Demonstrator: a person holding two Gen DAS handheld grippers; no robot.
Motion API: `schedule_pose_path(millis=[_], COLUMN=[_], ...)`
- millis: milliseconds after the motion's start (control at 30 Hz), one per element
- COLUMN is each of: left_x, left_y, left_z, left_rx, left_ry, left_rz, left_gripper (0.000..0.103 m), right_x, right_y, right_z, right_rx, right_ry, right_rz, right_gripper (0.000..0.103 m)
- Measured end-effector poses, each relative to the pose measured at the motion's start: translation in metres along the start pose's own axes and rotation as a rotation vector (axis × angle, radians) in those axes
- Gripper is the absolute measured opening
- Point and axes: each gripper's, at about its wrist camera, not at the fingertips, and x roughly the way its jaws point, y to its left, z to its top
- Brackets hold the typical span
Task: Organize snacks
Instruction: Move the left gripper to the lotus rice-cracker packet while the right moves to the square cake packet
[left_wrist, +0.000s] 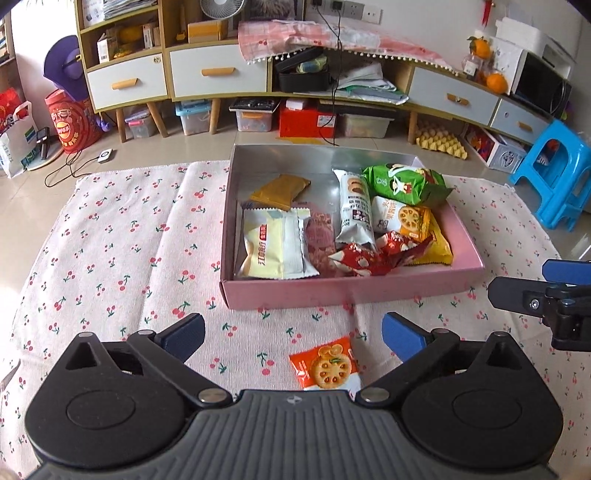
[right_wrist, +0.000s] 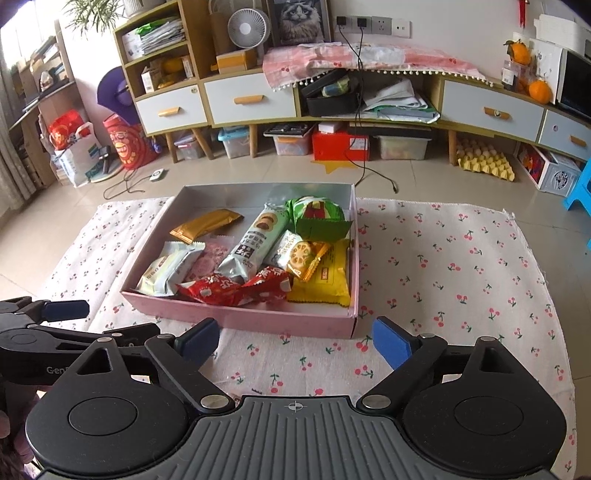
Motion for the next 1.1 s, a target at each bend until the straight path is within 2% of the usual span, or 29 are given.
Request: schedule_pose_path(millis=[167, 467, 600, 767, 967, 1100], left_x=[0.0, 0.008, 0.012, 0.015, 0.02, 0.019], left_y=[0.0, 0.0, -0.003, -0.01, -0.023, -0.025], left_z=[-0.023, -0.048, -0.055, -0.055, -0.057, -0.056], left_rx=[-0.018, -0.068, -0.101, -0.117, -0.078, -0.048], left_ry=[0.023, 0.057, 0.068, 0.06, 0.028, 0.021], left_rz=[0.009, 0.021, 0.024, 0.014, 0.06, 0.071], left_gripper=[0.102, 0.102, 0.1, 0.093, 0.085, 0.074], right_x=[0.0, 0.009, 0.009, 0.009, 0.015, 0.023], right_y=[-0.006, -0.008, -0.003, 0.002, 0.018, 0.025], right_z=[-0.019, -0.052, -0.065, -0.071, -0.083, -0.09], right_rx=[-0.034, -0.094, -0.172, -0.241, -0.404, -0.487], right_ry=[-0.001, 0.076, 0.048, 0.018, -0.012, 0.008], right_rz=[-0.006, 0.015, -0.001, 0.039, 0.09, 0.097], right_gripper=[0.092, 0.093, 0.093, 0.093, 0.093, 0.093])
